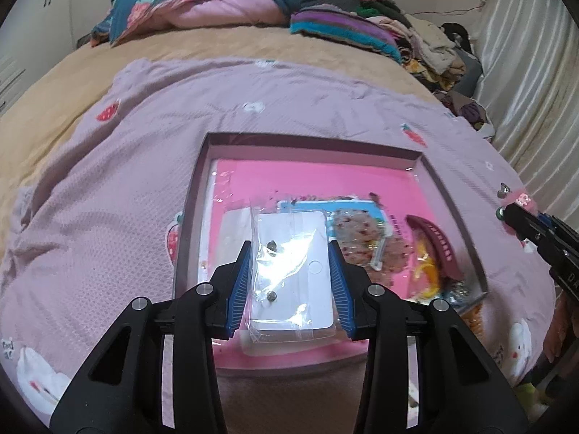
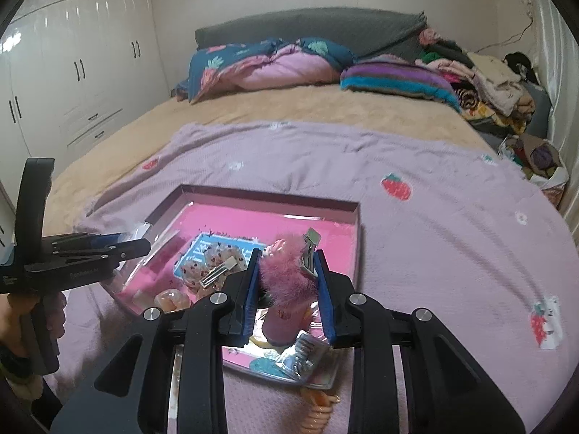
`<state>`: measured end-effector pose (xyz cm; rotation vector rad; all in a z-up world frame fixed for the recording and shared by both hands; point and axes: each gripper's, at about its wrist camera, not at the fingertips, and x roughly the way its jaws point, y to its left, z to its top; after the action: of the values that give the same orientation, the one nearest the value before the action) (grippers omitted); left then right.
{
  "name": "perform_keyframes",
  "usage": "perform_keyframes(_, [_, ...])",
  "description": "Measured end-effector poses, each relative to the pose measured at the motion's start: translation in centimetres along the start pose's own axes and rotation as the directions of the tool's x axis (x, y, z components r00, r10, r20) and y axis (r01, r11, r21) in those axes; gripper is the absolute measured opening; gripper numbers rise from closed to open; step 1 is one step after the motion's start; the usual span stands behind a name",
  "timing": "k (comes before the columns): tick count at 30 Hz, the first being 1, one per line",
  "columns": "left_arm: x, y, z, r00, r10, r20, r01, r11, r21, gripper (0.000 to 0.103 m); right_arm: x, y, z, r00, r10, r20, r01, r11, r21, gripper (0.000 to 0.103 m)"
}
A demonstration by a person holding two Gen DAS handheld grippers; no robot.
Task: Organize jewelry
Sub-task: 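Carry the card and pom-pom clip into the tray box and open both tools, then withdraw both tools toward the white-pink claw clip and orange coil tie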
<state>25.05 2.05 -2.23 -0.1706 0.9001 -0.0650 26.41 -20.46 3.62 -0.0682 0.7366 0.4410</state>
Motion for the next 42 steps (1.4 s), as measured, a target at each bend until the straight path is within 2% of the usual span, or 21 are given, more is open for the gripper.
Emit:
perform_keyframes(10, [1.7,1.6,-1.2,0.999,0.018,-0.043,-0.02,0.999,-0.033,0.035,3.8,0.3,-1.3,0.997,-0.004,-0.074,0.004,1.0,0.0,0.027])
perform_keyframes(14, [1.7,1.6,-1.4,0.999,0.022,-0.045,-0.023,0.999,-0.026,0.053,5.0,0.3,-1.8,0.995,-0.005,-0.1,0.005,1.0,0.003,0.029])
perform_keyframes(17, [1.4,1.5,-1.5,0.999,0.017,-0.042,-0.018,0.999,-0.028,0.055,5.4,0.1,-2.1,0.993,-0.008,-0.116,0.009,1.0,0.009,0.03])
perform_keyframes(18, [1.3,1.5,-1.5,0.999,0.016,-0.04,-0.017,0.999,-0.03,0.059,5.6,0.1,-2.3,0.992,-0.009,-0.122,0.01,1.0,0.01,0.031])
perform_keyframes(22, [0.9,1.3,-1.4,0.999,0.008,-0.032,-0.009,1.0,-0.029,0.061,5.5,-0.3,-2.7,0.993,-0.014,-0.121,0.017,0.999,0.029,0.052])
perform_keyframes(26, [0.3,0.9,-1.3,1.0,0.003,-0.021,-0.004,1.0,-0.028,0.064,4.7,-0.9,-2.9,0.994,-0.017,-0.112,0.023,0.998,0.056,0.068])
perform_keyframes(29, [-0.2,0.6,-1.2,1.0,-0.001,-0.012,0.001,1.0,-0.029,0.07,3.7,-1.2,-3.0,0.996,-0.026,-0.089,0.032,0.997,0.071,0.075])
perform_keyframes(35, [-1.6,-0.1,-1.0,1.0,-0.01,0.015,0.011,0.999,-0.034,0.08,0.9,-2.1,-3.0,0.999,-0.033,-0.043,0.037,0.993,0.113,0.087])
perform_keyframes(42, [-3.7,-1.2,-0.9,0.998,-0.026,0.048,0.027,0.999,-0.021,0.085,-2.7,-2.4,-2.8,0.999,-0.038,0.012,0.036,0.991,0.129,0.087])
